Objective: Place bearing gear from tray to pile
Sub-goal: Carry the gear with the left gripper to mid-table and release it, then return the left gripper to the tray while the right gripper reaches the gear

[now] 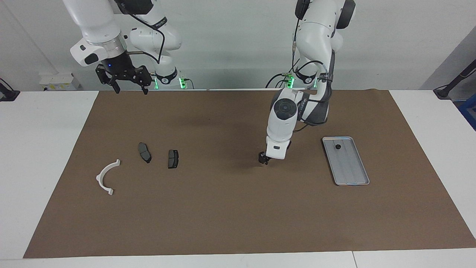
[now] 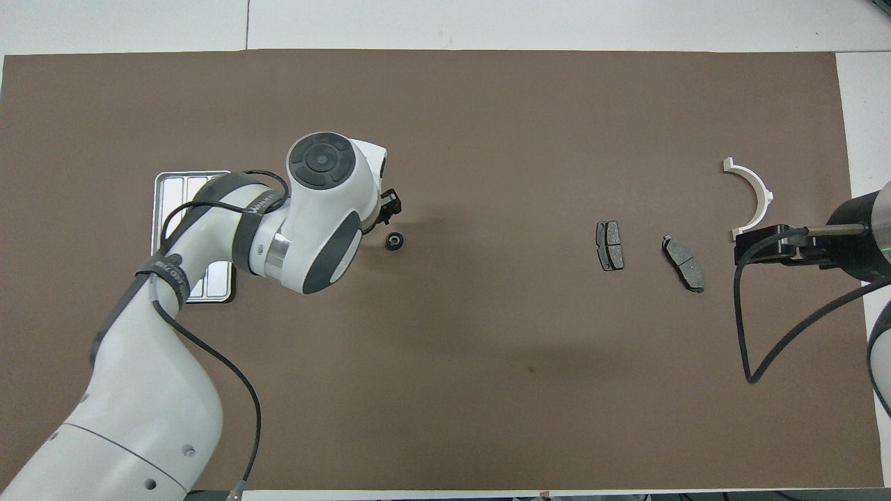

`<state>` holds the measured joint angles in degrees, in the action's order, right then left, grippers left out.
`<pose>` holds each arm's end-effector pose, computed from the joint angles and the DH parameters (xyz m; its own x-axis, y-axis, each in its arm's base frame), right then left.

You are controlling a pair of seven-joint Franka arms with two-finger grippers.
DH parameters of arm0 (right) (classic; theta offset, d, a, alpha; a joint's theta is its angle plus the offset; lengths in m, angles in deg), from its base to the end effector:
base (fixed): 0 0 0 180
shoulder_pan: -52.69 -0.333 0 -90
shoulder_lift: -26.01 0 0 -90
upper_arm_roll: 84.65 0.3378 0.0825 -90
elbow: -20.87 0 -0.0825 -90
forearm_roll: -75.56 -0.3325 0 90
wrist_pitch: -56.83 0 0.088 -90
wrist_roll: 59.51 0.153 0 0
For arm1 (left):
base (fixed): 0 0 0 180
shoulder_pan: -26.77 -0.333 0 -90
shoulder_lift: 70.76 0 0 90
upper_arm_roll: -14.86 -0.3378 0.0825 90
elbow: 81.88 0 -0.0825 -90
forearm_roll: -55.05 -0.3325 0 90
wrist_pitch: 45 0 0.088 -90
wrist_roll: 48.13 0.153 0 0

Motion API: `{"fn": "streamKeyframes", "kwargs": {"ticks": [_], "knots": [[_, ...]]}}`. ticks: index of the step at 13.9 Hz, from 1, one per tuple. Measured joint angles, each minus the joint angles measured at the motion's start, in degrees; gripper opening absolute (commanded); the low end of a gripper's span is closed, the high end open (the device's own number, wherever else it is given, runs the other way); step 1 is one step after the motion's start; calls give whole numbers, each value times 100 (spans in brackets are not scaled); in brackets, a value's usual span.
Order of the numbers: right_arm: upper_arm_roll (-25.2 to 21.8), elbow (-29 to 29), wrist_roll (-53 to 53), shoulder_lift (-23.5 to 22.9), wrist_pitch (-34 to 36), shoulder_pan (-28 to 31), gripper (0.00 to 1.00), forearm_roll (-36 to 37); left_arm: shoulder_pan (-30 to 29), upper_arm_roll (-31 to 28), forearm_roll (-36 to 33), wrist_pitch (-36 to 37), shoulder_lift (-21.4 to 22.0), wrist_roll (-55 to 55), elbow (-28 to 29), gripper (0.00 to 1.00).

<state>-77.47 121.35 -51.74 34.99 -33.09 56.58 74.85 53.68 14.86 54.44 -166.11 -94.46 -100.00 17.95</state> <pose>0.4463 0.0320 0.5973 0.9964 -0.0802 -0.0275 -0.0799 -0.9967 0.0109 0.5493 -0.2778 0.3377 0.9087 0.4171 -0.0191 0.4162 -0.9085 -0.0387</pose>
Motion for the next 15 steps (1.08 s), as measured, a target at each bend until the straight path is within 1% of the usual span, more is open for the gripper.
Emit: {"fn": "streamKeyframes", "kwargs": {"ticks": [2, 3, 4, 5, 6, 8, 9, 11, 12, 15], "knots": [[0, 3, 196, 5, 0, -36, 100, -9, -562, -18, -11, 169, 391, 856, 229, 100], [-1, 4, 437, 6, 0, -126, 100, -13, -884, -26, -13, 205, 592, 1452, 421, 99], [1, 8, 751, 6, 0, -264, 100, -16, -1214, -33, -13, 234, 748, 2077, 604, 95], [3, 19, 1063, 5, 0, -437, 100, -16, -1542, -34, -14, 286, 854, 2689, 756, 90], [7, 39, 1361, 5, -33, -631, 100, -17, -1845, -35, -14, 342, 921, 3261, 886, 87], [20, 91, 1899, -13, -195, -990, 100, -17, -2259, -34, -13, 371, 1057, 4027, 1189, 86], [25, 119, 2205, -50, -313, -1154, 100, -17, -2353, -29, -13, 350, 1153, 4241, 1369, 81], [30, 162, 2932, -189, -552, -1481, 100, -20, -2368, -11, -13, 220, 1342, 4393, 1695, 64], [31, 174, 3332, -305, -714, -1686, 100, -21, -2368, 1, -13, 47, 1441, 4403, 1898, 58], [40, 194, 4381, -824, -1376, -2296, 100, -21, -2471, -3, -14, -526, 1633, 4544, 2465, 54]]}}
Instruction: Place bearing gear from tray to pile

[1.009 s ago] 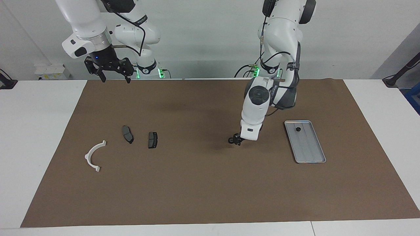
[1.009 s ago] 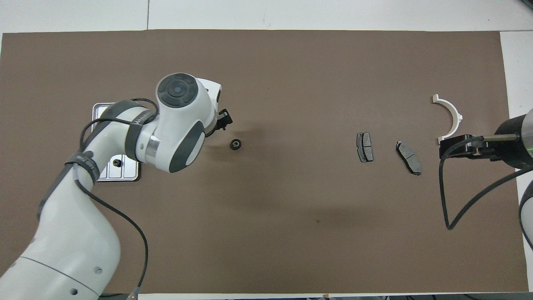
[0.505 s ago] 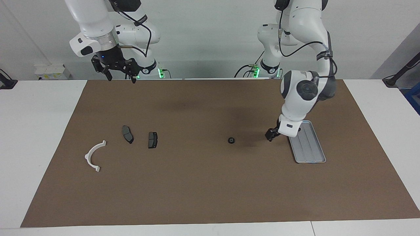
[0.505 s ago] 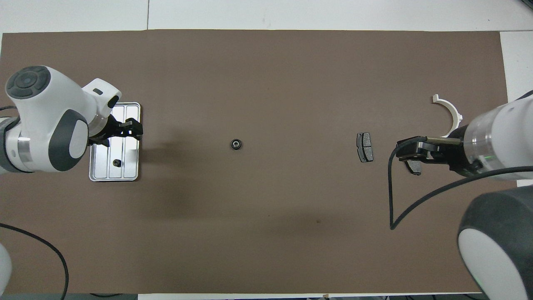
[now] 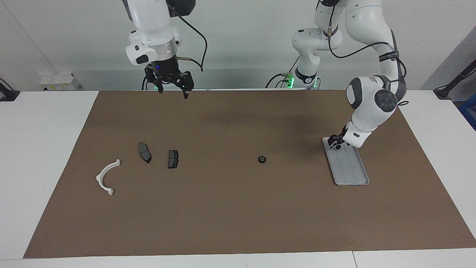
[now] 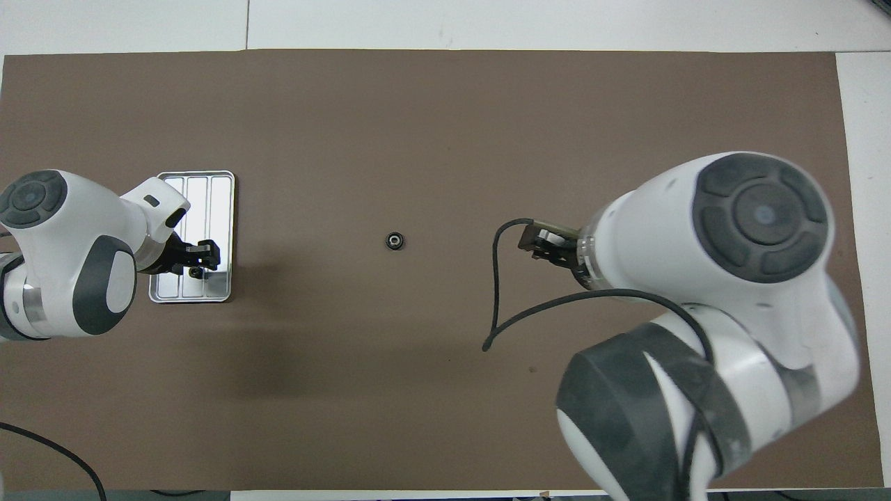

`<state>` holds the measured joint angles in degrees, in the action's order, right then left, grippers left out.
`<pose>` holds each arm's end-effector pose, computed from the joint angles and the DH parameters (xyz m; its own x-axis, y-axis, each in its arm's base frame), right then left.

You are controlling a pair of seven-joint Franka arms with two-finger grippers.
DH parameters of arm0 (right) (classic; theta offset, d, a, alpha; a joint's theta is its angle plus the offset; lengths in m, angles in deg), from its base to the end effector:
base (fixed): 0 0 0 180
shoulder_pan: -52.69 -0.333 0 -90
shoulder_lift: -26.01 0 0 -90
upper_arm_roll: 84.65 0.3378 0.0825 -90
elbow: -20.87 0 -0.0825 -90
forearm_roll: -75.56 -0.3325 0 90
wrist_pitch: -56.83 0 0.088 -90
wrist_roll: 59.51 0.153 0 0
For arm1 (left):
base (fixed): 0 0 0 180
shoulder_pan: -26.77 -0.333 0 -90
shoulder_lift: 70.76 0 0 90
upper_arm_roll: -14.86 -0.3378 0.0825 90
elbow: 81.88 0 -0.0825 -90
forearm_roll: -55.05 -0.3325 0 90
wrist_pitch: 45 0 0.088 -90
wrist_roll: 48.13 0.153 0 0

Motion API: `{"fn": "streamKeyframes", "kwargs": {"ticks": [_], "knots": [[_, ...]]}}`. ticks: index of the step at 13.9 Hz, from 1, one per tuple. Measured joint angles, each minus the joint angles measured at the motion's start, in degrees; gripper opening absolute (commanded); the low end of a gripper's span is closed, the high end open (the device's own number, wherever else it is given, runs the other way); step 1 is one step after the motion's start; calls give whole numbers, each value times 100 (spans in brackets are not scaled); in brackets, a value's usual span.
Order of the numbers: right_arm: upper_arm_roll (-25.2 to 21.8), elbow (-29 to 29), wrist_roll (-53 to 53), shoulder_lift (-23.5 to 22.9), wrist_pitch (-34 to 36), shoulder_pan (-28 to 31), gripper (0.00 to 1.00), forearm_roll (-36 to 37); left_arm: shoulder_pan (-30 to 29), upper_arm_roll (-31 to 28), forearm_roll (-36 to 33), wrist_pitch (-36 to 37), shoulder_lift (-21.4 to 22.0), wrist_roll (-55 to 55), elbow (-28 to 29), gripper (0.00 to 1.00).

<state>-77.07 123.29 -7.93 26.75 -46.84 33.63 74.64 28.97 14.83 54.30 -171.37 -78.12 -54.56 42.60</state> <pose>0.4581 0.2325 0.5354 0.9051 -0.4250 0.0105 -0.4244 -0.9048 -0.0358 0.5005 -0.0180 0.3364 0.9934 0.0667 -0.0937 0.0651 -0.9977 -0.0204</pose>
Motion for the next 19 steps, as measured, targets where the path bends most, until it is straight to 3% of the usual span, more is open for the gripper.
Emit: {"fn": "streamKeyframes", "kwargs": {"ticks": [4, 12, 15, 19], "knots": [[-6, -337, 1076, -1124, -702, -752, 100, 15, -299, -5, 0, -111, 78, 235, 147, 49], [-44, -2585, 2123, -3760, -748, -1430, 97, 627, -240, 98, 4, -555, 79, -72, 299, 46], [-75, -3286, 2129, -4325, -734, -1432, 97, 639, -247, 85, 4, -586, 79, -73, 410, 46], [-77, -3597, 2129, -4668, -714, -1558, 97, 755, -248, 76, 5, -763, 79, -87, 544, 45]]}}
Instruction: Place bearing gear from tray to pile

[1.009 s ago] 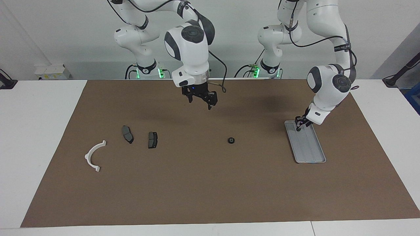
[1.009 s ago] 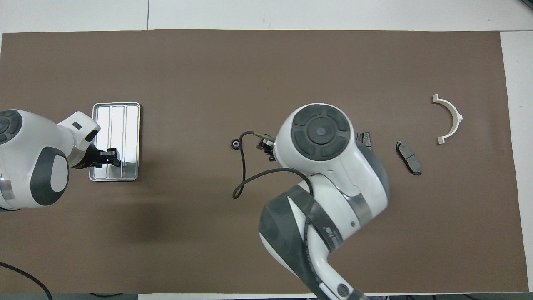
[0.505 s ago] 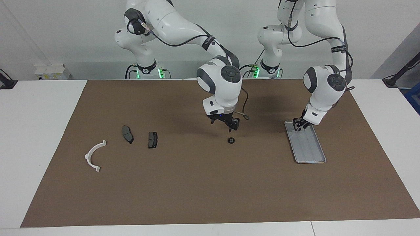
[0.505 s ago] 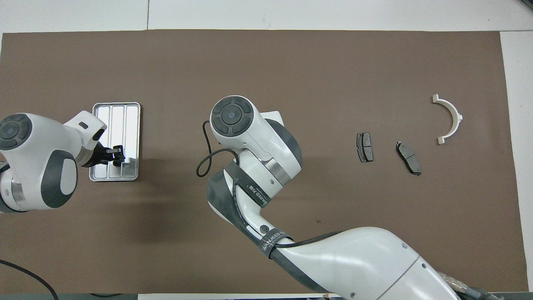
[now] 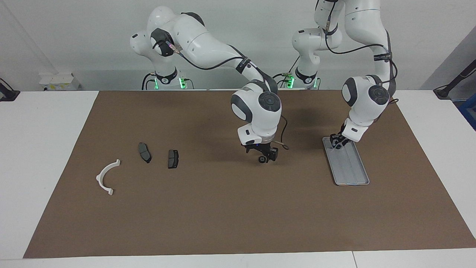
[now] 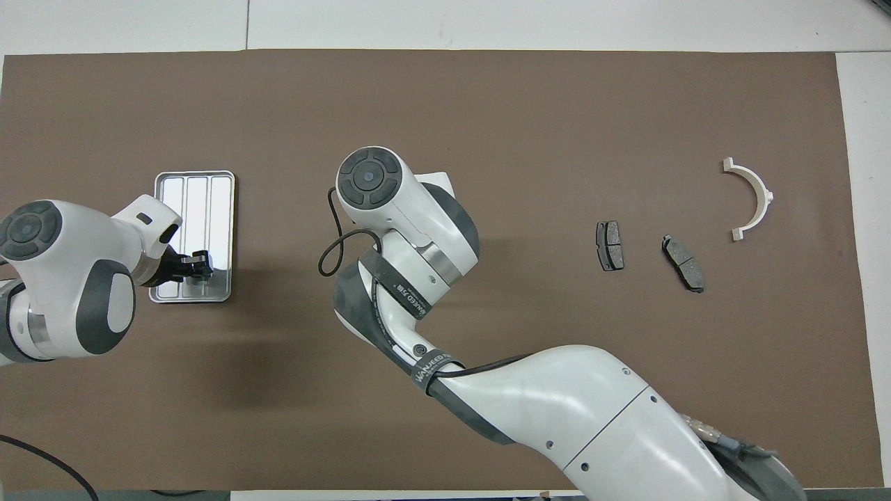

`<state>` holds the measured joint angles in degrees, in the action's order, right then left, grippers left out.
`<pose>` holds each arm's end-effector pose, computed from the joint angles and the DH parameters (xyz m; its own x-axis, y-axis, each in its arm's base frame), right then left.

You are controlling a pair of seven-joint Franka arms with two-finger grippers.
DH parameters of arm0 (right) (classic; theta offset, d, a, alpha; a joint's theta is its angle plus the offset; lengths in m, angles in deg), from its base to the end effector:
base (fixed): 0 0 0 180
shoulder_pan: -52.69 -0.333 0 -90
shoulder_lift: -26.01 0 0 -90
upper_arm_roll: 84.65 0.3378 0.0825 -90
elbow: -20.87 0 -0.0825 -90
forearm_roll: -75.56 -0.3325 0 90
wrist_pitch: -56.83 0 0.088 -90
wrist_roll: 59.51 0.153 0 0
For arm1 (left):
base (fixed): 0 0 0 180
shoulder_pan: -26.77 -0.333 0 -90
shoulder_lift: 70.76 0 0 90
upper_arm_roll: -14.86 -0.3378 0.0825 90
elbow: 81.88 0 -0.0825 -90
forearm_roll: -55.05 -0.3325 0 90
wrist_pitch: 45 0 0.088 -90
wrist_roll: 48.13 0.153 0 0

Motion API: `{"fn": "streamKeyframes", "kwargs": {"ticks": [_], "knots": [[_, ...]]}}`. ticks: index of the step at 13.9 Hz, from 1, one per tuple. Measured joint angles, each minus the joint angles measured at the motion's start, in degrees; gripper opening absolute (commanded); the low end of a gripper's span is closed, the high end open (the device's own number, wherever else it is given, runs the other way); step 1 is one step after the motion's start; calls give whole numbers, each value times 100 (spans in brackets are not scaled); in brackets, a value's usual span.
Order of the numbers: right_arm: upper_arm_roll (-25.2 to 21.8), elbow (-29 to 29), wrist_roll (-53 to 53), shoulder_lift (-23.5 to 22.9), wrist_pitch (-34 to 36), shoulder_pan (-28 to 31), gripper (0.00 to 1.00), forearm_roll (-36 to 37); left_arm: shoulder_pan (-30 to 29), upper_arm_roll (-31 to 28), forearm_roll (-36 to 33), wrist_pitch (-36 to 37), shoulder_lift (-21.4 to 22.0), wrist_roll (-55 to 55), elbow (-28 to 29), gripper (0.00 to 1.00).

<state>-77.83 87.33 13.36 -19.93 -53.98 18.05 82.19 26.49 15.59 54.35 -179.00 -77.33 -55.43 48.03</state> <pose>0.5655 0.4507 0.3051 0.8573 -0.5147 0.0141 -0.5148 -0.8568 0.0282 0.4907 -0.0032 0.3182 0.9929 0.1109 -0.0421 0.1104 -0.9938 -0.0124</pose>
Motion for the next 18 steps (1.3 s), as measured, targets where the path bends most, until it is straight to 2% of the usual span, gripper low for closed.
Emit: {"fn": "streamKeyframes", "kwargs": {"ticks": [5, 6, 7, 8, 10, 14, 15, 18], "knots": [[3, -111, 0, -202, 0, -186, 92, 17, 3, 12, 0, -174, 0, -11, 114, 43], [5, -111, 0, -224, 0, -193, 92, 17, 3, 12, 0, -184, -1, -11, 116, 41], [9, -110, 0, -262, -11, -206, 91, 17, 3, 12, 0, -200, -1, -11, 121, 31], [9, -110, 0, -307, -42, -231, 90, 17, 3, 12, 0, -212, 0, -11, 125, 14], [6, -114, 0, -364, -79, -260, 85, 24, 7, 26, 7, -237, 2, -12, 125, 1], [5, -151, 0, -362, -99, -257, 67, 25, 5, 24, 8, -185, -1, -15, 79, 0], [5, -152, 0, -363, -99, -256, 61, 25, 6, 24, 19, -18, 0, -30, -34, 0], [1, -192, 0, -363, -111, -251, 56, 38, 33, 34, 195, 730, 5, -129, -726, 0]]}}
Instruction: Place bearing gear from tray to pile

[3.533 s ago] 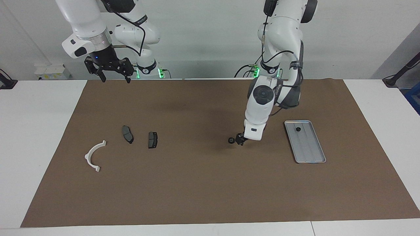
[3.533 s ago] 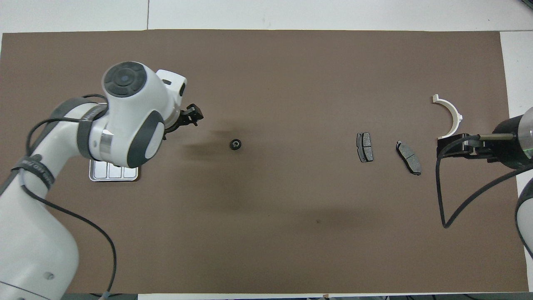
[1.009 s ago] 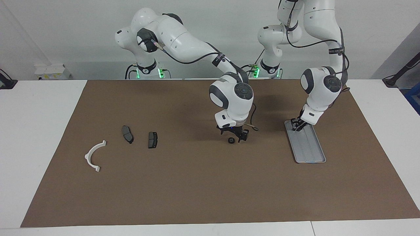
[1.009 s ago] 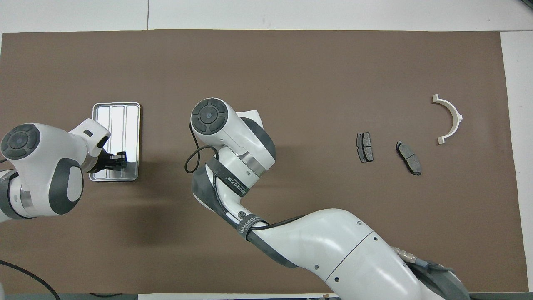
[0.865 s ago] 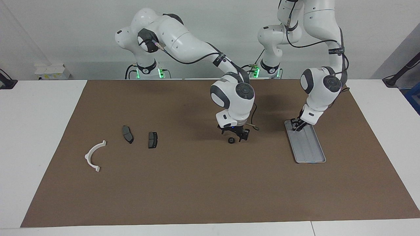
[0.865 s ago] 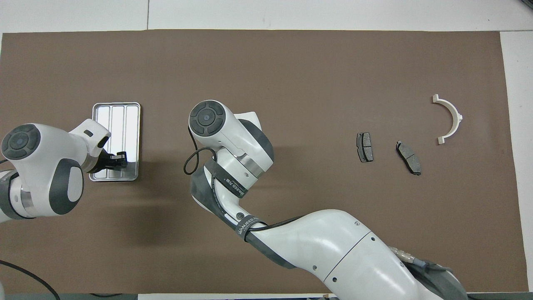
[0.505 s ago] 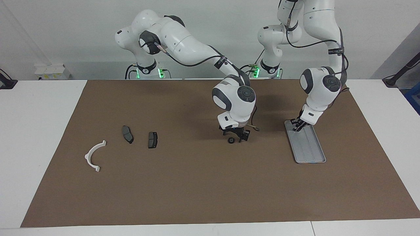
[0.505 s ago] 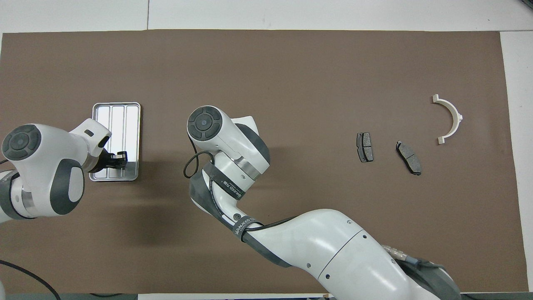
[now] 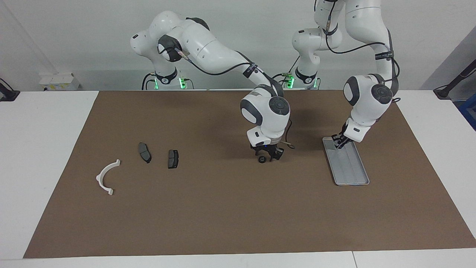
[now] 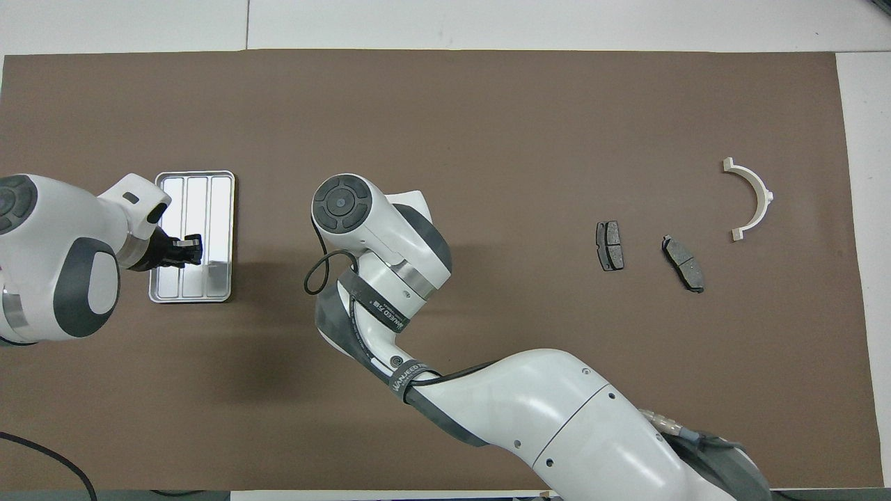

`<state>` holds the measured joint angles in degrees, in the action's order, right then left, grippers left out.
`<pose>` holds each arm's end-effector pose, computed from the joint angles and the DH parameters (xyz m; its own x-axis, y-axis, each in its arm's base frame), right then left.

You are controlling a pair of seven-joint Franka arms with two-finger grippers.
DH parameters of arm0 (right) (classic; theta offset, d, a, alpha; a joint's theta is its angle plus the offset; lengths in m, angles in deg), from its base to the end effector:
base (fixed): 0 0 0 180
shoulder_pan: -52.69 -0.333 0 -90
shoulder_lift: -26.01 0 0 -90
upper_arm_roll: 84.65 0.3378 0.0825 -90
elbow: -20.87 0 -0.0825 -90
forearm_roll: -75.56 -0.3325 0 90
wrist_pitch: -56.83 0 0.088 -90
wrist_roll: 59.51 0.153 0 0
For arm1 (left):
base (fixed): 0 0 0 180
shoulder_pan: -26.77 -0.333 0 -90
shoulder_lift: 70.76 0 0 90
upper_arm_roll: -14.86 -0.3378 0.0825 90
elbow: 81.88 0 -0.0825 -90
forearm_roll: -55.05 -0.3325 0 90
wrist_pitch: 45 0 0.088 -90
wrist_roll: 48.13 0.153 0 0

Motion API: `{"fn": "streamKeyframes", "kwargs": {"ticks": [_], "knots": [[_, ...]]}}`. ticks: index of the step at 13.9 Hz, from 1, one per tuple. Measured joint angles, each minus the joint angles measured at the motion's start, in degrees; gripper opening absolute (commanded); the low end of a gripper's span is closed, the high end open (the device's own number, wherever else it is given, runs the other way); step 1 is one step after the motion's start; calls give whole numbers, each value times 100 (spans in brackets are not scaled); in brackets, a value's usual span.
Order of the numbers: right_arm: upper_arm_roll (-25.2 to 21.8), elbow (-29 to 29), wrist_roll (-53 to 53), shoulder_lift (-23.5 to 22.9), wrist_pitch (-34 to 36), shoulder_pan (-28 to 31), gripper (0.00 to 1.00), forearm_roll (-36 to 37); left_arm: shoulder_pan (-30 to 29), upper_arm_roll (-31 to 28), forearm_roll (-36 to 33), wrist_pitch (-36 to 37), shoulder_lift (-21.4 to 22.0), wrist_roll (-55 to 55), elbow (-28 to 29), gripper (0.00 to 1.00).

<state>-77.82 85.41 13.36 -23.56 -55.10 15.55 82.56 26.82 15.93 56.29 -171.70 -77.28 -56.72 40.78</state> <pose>0.5518 0.4788 0.2749 0.8791 -0.4766 0.0105 -0.4766 -0.8783 0.0376 0.5114 -0.0114 0.3565 0.9887 0.1428 -0.0457 0.1435 -0.9896 0.0122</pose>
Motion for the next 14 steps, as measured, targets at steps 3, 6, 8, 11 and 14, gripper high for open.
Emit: {"fn": "streamKeyframes", "kwargs": {"ticks": [3, 6, 8, 11, 14], "knots": [[-14, 4, 0, -4, -126, 1, 39, 18, 209, 4, 15, 178, -1, -361, -273, 0], [-36, 7, 0, -5, -272, 20, 14, 19, 275, -1, 17, 180, -20, -470, -272, 0], [-40, 7, 0, -3, -278, 26, 0, 21, 274, -14, 18, 182, -21, -501, -272, 0], [-48, 2, 0, -2, -262, 72, 0, 35, 308, 5, 24, 182, -22, -691, -276, 0], [-54, -114, -574, 105, 274, 434, 0, 107, 640, 20, 27, 179, -38, -1324, -441, 0]]}}
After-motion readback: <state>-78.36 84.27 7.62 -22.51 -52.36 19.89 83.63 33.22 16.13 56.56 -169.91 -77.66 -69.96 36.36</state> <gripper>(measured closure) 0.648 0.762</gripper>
